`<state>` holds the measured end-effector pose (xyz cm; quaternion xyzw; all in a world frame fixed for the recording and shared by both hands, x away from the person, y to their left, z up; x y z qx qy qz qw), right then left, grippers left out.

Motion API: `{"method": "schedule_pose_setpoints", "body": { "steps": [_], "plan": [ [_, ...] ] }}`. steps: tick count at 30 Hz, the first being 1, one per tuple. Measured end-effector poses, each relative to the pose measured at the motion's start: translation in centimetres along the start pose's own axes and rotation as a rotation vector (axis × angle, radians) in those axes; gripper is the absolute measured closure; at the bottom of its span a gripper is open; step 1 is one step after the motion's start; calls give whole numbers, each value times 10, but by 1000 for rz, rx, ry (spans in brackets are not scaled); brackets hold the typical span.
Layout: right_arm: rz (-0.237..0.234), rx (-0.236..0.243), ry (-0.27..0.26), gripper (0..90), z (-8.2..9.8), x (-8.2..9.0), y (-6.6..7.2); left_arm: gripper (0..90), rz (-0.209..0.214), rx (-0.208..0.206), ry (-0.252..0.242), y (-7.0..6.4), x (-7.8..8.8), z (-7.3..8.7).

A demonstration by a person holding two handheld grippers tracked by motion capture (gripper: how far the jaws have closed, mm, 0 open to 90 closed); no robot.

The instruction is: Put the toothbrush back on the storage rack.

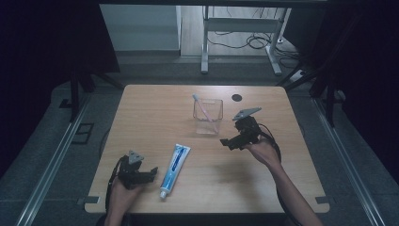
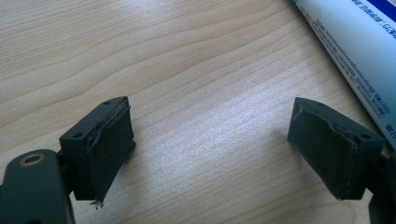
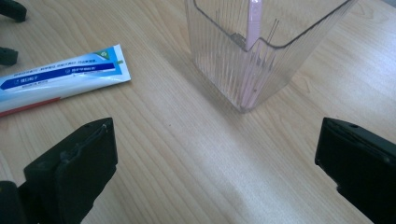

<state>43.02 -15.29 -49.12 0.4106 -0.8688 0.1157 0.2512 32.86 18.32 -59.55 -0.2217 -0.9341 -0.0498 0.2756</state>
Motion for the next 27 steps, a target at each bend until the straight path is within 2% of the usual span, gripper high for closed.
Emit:
{"method": "schedule_pose_setpoints", "body": {
  "steps": [27],
  "plan": [
    [29,7,-1,0,46,29,9,142,0,-1,1,0,0,0]
  ]
}}
Point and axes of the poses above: each handheld gripper's, and its own axes: x roughly backward along the jaws, z roughly out of its underside, y roughly to its left, the point moved 7 cm from there along -x, roughly forward along the jaws, and after that the axes turned 14 degrees about -y, right-handed, at the moved point
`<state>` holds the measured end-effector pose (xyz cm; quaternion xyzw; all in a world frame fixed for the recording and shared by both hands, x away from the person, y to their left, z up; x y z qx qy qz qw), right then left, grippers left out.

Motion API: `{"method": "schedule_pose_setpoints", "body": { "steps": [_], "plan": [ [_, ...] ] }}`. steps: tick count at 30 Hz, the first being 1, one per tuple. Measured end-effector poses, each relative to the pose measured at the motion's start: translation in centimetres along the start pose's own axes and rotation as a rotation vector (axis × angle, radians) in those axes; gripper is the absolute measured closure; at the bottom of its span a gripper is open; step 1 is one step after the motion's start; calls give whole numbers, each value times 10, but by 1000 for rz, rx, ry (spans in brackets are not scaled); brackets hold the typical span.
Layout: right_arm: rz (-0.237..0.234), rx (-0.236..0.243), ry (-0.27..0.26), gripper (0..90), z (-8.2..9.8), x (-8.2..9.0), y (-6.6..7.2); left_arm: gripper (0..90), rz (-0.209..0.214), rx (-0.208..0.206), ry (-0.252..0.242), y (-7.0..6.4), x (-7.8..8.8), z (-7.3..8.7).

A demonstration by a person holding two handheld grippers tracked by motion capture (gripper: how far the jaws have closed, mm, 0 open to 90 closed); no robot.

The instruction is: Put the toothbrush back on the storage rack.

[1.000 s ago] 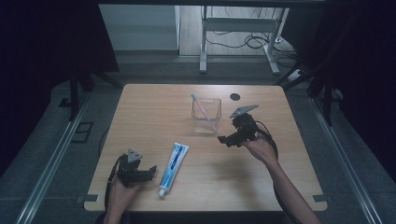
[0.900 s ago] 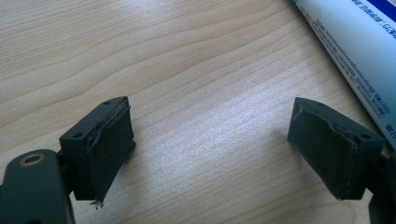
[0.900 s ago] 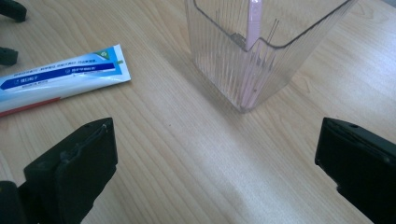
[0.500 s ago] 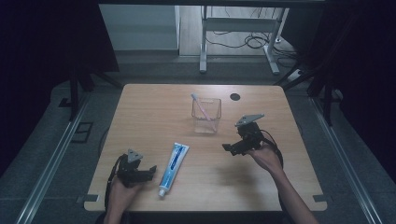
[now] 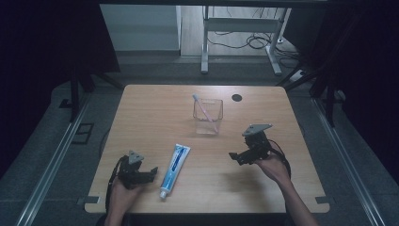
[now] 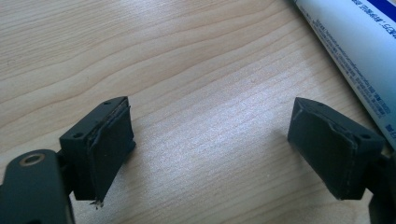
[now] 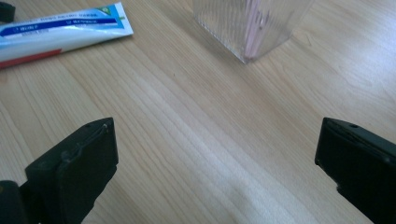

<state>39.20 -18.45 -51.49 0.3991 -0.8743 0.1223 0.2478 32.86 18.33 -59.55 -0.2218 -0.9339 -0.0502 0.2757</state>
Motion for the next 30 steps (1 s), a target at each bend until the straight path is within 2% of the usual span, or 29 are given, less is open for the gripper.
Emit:
{"method": "schedule_pose_setpoints", "body": {
  "steps": [15,27,30],
  "plan": [
    [23,-42,-30,0,29,18,1,142,-1,2,-2,0,0,0],
    [32,-94,-35,0,57,27,5,142,1,-5,-2,0,0,0],
    [39,-101,-22,0,65,28,4,142,0,-1,-2,0,0,0]
  ]
}}
Point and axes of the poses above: each handheld gripper's, and its own axes: x roughly backward along the jaws, z roughly out of its underside, y roughly to its left, the point moved 7 cm from there along -x, roughly forward along the jaws, and after that the axes turned 14 degrees about -y, right-handed, at the moved point
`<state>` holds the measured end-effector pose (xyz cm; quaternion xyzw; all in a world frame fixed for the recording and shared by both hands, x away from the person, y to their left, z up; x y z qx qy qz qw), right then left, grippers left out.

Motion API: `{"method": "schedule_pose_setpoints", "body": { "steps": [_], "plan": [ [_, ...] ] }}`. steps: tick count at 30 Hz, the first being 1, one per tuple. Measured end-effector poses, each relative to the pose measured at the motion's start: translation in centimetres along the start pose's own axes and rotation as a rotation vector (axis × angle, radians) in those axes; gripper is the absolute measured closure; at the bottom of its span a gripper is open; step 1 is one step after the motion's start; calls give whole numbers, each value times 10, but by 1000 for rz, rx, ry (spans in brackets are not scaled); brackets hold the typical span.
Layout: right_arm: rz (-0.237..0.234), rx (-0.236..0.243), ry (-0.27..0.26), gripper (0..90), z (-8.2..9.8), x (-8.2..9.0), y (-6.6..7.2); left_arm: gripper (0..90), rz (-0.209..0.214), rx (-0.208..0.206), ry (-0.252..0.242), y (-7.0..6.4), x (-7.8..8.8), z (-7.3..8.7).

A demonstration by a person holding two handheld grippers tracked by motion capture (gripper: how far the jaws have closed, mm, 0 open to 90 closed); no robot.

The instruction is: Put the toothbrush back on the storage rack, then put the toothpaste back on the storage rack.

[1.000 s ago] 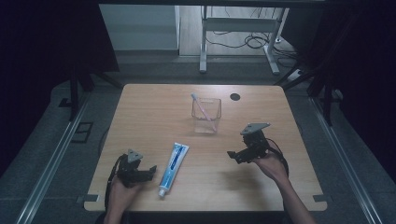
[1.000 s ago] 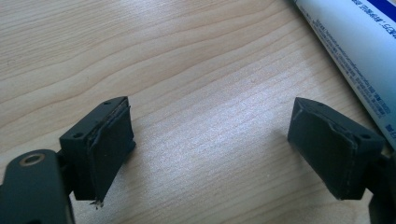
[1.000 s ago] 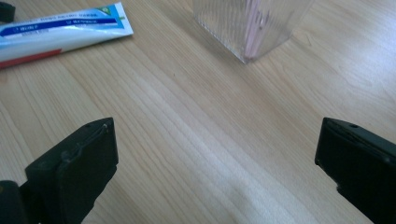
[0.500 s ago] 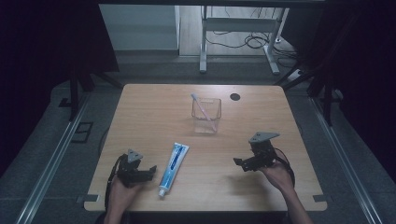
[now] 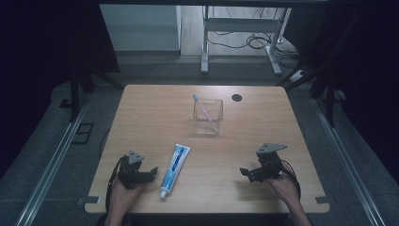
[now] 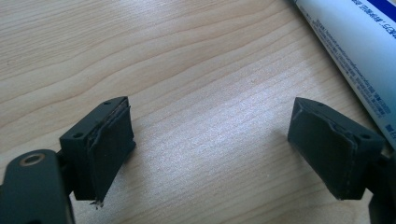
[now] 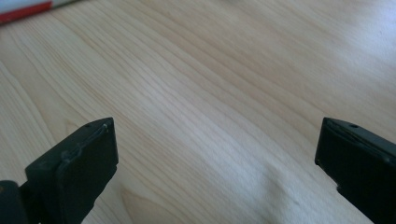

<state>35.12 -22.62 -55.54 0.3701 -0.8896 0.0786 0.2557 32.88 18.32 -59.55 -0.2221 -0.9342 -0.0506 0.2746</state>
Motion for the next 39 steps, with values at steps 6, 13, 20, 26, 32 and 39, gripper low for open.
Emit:
{"method": "schedule_pose_setpoints", "body": {
  "steps": [6,13,20,26,32,39],
  "plan": [
    [16,-22,-6,0,14,3,-4,142,-3,2,1,0,0,0],
    [39,-34,6,0,30,2,-9,142,4,-4,1,0,1,1],
    [56,-19,23,0,40,-1,-13,152,17,-3,2,0,2,0],
    [80,9,10,0,42,-3,-13,140,31,-3,-11,-4,6,-6],
    [82,9,10,0,42,-3,-13,176,32,-20,-25,-7,10,-12],
    [82,8,10,0,42,-3,-13,381,55,-11,-39,-12,18,-18]
  ]
}}
Point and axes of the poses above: each handheld gripper's, and its own axes: x roughly backward along the jaws, z roughly out of its underside, y roughly to its left, the point moved 7 cm from there along -x, roughly forward along the jaws, and after that the axes turned 14 degrees about -y, right-handed, at the moved point
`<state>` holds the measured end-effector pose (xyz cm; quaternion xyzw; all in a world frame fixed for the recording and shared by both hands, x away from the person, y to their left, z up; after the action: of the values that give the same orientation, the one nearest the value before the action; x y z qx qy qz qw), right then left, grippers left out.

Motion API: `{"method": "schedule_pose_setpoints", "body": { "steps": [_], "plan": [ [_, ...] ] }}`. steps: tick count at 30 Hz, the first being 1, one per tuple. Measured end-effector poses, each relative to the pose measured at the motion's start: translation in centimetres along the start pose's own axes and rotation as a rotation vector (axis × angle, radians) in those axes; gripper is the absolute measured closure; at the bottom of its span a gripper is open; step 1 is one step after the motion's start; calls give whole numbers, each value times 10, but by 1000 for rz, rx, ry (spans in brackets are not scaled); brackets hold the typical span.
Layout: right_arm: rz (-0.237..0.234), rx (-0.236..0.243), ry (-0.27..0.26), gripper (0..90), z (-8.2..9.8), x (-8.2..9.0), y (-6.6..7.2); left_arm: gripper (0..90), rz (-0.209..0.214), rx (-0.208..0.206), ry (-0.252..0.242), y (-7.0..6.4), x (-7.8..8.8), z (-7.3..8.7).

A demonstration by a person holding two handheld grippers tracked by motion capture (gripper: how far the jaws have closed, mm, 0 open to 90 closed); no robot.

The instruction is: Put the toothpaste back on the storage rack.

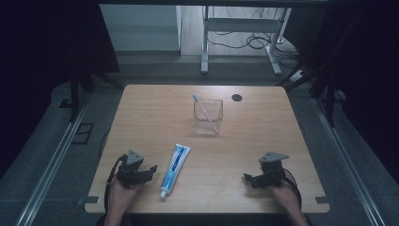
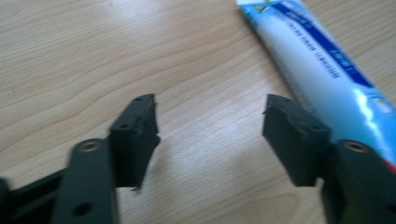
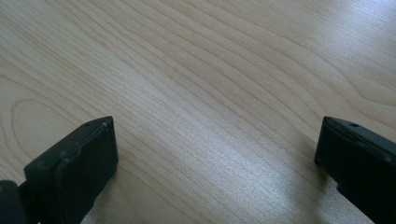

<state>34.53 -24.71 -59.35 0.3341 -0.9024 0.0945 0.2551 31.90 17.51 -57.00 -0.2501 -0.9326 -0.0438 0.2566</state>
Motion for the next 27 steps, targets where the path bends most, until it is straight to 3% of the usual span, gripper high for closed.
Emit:
{"method": "schedule_pose_setpoints", "body": {
  "steps": [5,9,13,17,27],
  "plan": [
    [0,0,0,0,0,0,0,565,48,-2,-15,-10,4,-6],
    [0,0,0,0,0,0,0,726,85,-22,0,-22,4,-9],
    [0,0,0,0,0,0,0,845,123,-10,7,-34,4,-10],
    [0,0,0,0,0,0,0,883,159,-14,10,-49,4,-12],
    [0,0,0,0,0,0,0,880,225,-52,39,-86,5,-18]
  ]
}}
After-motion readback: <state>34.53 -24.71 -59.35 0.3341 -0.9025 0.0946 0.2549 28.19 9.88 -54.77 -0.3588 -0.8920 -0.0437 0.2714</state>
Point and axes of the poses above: each handheld gripper's, and its own axes: x roughly backward along the jaws, z roughly out of its underside, y roughly to its left, the point moved 7 cm from there along -x, roughly forward along the jaws, and after that the axes turned 14 degrees about -y, right-handed, at the moved point
